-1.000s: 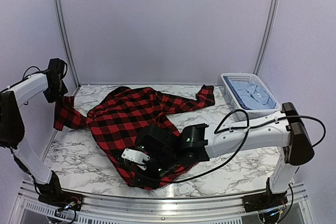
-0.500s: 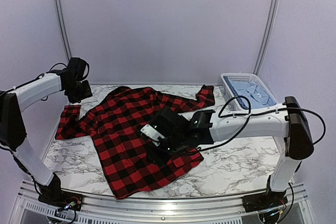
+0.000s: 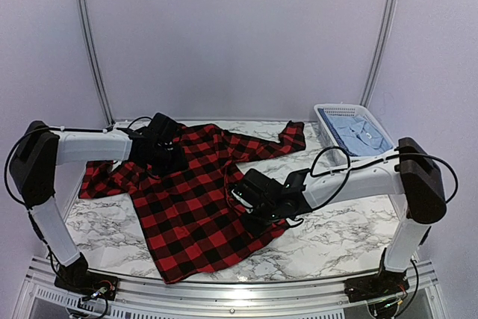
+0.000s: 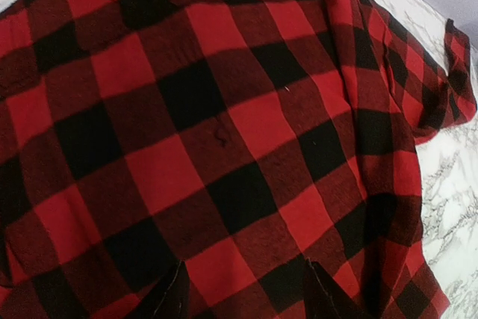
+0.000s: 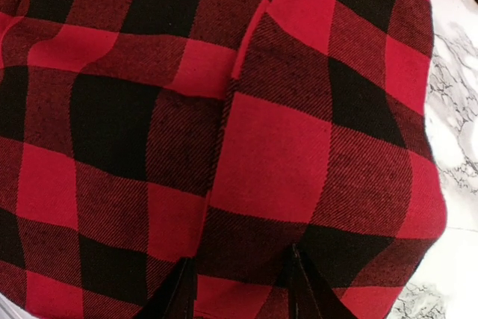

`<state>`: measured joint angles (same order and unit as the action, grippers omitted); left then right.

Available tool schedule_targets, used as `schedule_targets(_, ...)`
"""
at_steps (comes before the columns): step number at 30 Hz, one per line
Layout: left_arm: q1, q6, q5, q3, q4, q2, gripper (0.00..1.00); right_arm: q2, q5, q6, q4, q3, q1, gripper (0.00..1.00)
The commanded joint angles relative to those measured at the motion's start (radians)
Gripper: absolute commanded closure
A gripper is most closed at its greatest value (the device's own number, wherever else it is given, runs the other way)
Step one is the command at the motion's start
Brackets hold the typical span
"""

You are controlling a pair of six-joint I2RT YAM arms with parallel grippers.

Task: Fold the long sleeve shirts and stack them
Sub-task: Flatten out the square-folded shirt at the center of the board.

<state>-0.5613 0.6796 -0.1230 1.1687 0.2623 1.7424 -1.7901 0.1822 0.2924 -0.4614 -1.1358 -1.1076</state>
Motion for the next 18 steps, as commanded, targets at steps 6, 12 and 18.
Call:
schedule_targets(6, -0.058, 0.061, 0.049, -0.049, -0.126, 0.011, 0.47, -0.039, 0.157, 0.141, -0.111, -0.070, -0.086, 0.61)
schedule_targets(12, -0.063, 0.053, 0.064, -0.081, -0.142, -0.008, 0.47, -0.040, 0.177, 0.236, -0.175, -0.095, -0.134, 0.58)
schedule_targets(18, -0.066, 0.053, 0.071, -0.095, -0.154, -0.023, 0.47, -0.091, 0.167, 0.235, -0.140, -0.089, -0.126, 0.64)
